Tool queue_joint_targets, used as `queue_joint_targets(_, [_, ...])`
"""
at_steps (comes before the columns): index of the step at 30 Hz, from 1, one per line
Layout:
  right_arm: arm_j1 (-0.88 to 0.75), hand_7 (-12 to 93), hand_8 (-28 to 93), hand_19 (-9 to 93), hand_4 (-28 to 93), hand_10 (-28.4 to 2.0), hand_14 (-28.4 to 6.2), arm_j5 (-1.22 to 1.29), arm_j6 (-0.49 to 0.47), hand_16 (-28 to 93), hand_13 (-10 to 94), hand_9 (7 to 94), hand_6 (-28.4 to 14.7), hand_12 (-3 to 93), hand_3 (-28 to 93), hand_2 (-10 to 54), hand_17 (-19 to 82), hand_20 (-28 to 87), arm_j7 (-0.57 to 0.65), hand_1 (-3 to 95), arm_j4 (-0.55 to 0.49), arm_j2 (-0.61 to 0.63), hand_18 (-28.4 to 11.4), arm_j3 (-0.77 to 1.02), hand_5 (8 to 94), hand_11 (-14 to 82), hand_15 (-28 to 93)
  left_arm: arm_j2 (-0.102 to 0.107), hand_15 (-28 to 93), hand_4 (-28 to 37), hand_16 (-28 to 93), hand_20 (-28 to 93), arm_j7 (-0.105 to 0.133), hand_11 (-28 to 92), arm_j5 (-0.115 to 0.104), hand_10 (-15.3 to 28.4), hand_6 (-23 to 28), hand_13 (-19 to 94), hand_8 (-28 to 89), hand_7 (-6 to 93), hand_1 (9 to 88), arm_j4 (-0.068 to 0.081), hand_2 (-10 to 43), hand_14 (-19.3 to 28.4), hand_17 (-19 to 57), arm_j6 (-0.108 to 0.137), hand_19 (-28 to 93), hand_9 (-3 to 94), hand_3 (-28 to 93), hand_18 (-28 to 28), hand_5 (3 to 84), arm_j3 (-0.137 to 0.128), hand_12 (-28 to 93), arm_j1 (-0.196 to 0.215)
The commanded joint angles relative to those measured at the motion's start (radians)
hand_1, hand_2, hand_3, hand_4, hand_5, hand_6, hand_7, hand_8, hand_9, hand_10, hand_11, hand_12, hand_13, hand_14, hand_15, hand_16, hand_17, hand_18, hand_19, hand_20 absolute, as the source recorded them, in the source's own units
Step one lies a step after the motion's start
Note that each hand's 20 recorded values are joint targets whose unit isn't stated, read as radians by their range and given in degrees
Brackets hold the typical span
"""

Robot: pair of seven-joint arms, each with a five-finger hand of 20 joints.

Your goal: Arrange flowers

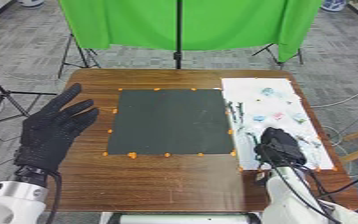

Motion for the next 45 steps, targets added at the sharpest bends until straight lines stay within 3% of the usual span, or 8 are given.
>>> queue_joint_targets(1, [0.114,24,15,93,-28,-11.7,-6.2,-0.031,0.058,19,88,93.7,-3.5,18.2,72,-9.5,49,33,-0.013,54.7,-0.034,0.007,-23.1,-0.028,89.1,35.3,66,-0.004,51,-25.5,-10,11,-0.012,28,0.010,21.5,7.2,20,-11,16.3,22.4,-0.011,7.4,28.3,-11.6,-0.008,57,28.3,77,26.7,30.7,-0.014,11,0.015])
queue_joint_targets(12, [0.500,23,15,93,-28,-11.9,-6.0,0.152,-0.006,19,89,93.7,-3.7,17.8,73,-9.5,50,35,-0.210,54.9,0.046,-0.234,-23.3,-0.234,89.6,36.0,66,0.019,51,-25.5,-9,11,-0.017,28,0.009,21.4,7.2,20,-11,16.4,22.4,-0.020,7.5,28.3,-11.6,0.001,57,28.3,76,26.7,30.7,-0.030,11,-0.017])
queue_joint_targets(28, [0.853,23,16,93,-28,-12.0,-5.9,0.550,0.015,19,89,93.7,-3.8,17.5,73,-9.5,50,36,-0.275,54.8,0.341,-0.622,-23.1,-0.523,89.9,36.9,67,0.148,51,-25.4,-10,14,0.026,28,-0.006,21.6,7.5,21,-11,16.1,22.8,0.017,7.4,28.4,-10.2,-0.075,59,29.2,76,26.9,31.2,0.011,11,-0.209])
queue_joint_targets(31, [0.939,23,15,93,-28,-11.8,-5.9,0.602,0.074,19,89,93.7,-3.7,17.5,73,-9.5,50,36,-0.241,54.6,0.409,-0.662,-23.0,-0.633,89.8,36.8,67,0.164,51,-25.4,-10,14,-0.013,28,-0.001,21.7,7.5,21,-11,16.0,22.8,0.027,7.4,28.4,-10.1,-0.096,59,29.3,76,27.0,31.3,0.028,11,-0.274])
queue_joint_targets(35, [1.002,23,15,93,-28,-11.5,-5.9,0.659,0.124,20,88,93.7,-3.5,17.6,73,-9.5,49,37,-0.190,54.4,0.455,-0.703,-22.8,-0.709,89.6,36.5,67,0.178,51,-25.5,-10,14,-0.014,28,-0.002,21.7,7.5,21,-11,15.8,22.9,0.030,7.4,28.4,-10.0,-0.111,59,29.3,76,27.1,31.3,0.044,11,-0.301])
queue_joint_targets(36, [1.002,23,15,93,-28,-11.4,-5.9,0.668,0.139,20,88,93.7,-3.5,17.7,73,-9.5,49,37,-0.152,54.4,0.459,-0.697,-22.8,-0.715,89.5,36.5,67,0.161,51,-25.5,-10,14,-0.072,28,0.001,21.7,7.5,21,-11,15.8,22.9,0.067,7.4,28.4,-10.0,-0.155,59,29.3,76,27.1,31.3,0.096,11,-0.393])
queue_joint_targets(38, [0.986,24,15,93,-28,-11.3,-5.9,0.665,0.115,20,88,93.7,-3.4,17.7,73,-9.5,49,37,-0.117,54.2,0.471,-0.700,-22.7,-0.714,89.5,36.5,67,0.151,51,-25.4,-10,15,-0.099,28,0.004,21.7,7.5,21,-11,15.8,22.8,0.085,7.4,28.4,-10.0,-0.185,59,29.4,76,27.1,31.3,0.123,11,-0.438])
queue_joint_targets(45, [0.966,24,13,93,-28,-10.9,-5.9,0.703,0.098,19,88,93.7,-2.5,17.7,71,-9.5,49,36,-0.088,53.3,0.500,-0.712,-22.5,-0.730,89.4,37.7,67,0.141,51,-25.4,-10,15,-0.105,28,0.005,21.6,7.6,21,-11,15.8,22.9,0.086,7.4,28.4,-9.9,-0.197,59,29.3,76,27.1,31.4,0.126,11,-0.441])
